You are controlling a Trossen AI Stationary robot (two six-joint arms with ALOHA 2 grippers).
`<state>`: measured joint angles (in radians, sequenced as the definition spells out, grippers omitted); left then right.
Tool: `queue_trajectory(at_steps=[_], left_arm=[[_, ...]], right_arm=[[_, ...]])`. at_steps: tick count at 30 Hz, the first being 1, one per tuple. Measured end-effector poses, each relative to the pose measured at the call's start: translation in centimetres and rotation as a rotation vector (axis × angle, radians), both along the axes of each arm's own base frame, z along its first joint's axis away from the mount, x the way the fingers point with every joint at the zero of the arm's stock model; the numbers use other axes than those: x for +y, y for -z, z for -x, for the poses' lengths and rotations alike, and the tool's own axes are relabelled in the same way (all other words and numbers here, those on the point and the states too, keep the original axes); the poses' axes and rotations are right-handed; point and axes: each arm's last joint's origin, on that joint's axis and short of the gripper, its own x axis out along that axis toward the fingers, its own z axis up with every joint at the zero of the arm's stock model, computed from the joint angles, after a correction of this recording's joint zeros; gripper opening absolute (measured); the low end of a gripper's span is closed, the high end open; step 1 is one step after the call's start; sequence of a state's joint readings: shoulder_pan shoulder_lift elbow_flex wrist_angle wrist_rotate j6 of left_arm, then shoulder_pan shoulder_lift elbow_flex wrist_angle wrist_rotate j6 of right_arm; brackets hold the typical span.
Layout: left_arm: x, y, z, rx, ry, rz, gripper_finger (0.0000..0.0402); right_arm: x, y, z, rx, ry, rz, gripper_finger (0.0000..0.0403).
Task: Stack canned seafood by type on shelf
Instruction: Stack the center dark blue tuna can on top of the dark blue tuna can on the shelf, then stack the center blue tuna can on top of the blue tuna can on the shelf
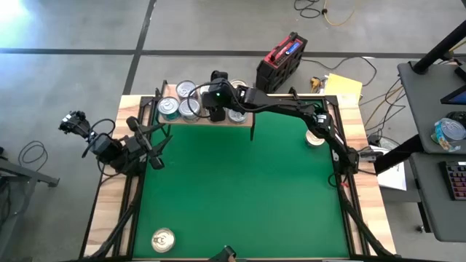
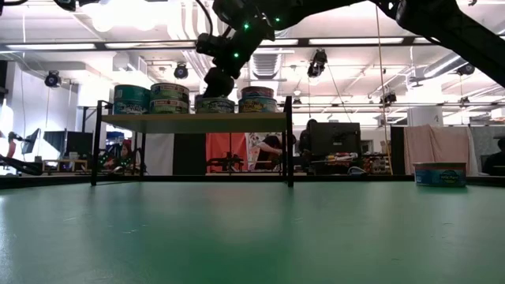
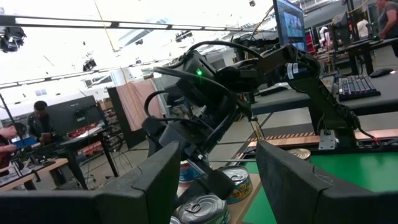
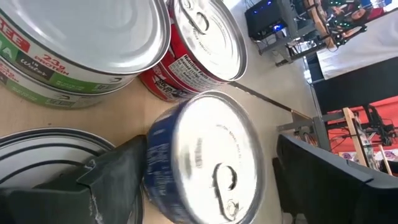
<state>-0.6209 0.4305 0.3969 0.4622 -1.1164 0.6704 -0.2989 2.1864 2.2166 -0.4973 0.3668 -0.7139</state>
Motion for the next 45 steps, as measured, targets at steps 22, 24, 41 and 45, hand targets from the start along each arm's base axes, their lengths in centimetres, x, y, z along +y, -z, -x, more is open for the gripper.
queue_trajectory(at_steps=[22, 24, 41, 45], left_arm=[[0.00, 0.00, 0.00, -0.003, 0.001, 0.006, 0.0194], [0.00, 0.00, 0.00, -0.003, 0.001, 0.006, 0.0194], [0.00, 0.00, -0.01, -0.003, 0.001, 0.006, 0.0194], [0.00, 0.00, 0.00, -0.003, 0.001, 0.006, 0.0194]], right_arm=[[0.04, -0.61, 0.37, 0.002, 0.000, 0.004, 0.0348], [-0.01, -0.62, 0.39, 0.002, 0.001, 0.004, 0.0348], [-0.60, -0.86, 0.44, -0.012, 0.000, 0.029, 0.0345], [-0.63, -0.87, 0.44, -0.012, 0.001, 0.030, 0.0345]])
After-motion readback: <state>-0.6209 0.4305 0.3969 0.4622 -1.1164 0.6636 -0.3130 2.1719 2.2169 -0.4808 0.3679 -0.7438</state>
